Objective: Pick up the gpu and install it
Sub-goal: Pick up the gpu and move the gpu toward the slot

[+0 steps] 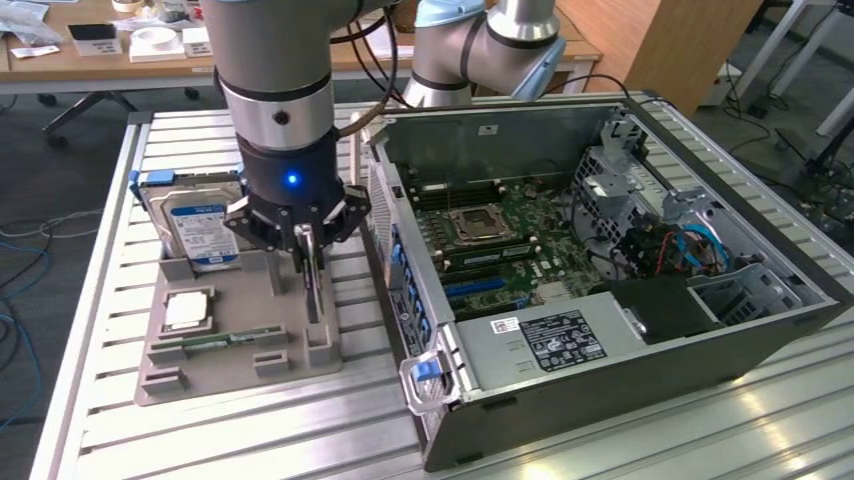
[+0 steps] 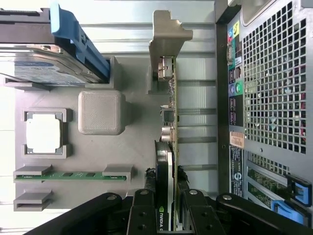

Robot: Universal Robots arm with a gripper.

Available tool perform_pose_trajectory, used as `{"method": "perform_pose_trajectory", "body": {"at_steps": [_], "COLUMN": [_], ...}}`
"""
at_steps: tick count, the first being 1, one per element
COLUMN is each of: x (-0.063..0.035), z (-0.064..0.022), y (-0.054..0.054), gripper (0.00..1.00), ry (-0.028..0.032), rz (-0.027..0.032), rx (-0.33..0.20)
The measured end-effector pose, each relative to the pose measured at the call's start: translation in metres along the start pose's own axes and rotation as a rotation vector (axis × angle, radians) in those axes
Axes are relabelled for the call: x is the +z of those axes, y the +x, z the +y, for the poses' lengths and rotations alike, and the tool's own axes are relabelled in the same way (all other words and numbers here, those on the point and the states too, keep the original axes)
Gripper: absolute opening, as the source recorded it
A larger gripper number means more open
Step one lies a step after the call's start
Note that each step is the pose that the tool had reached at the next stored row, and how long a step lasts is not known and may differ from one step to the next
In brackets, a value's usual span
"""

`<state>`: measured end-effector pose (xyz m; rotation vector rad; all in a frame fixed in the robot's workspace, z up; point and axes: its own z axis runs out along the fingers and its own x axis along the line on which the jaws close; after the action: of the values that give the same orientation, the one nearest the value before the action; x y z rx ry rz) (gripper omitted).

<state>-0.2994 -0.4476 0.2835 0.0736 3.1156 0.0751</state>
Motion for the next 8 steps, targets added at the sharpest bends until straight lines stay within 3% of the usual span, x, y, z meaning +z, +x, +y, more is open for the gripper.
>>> {"method": "perform_pose_trajectory", "body": {"at_steps": [8], "x": [-0.0134], "z": [0.0007], "y": [0.0], "gripper": [0.27], "ry": [0.0001], "rz": [0.0001], "rx": [0.0]}}
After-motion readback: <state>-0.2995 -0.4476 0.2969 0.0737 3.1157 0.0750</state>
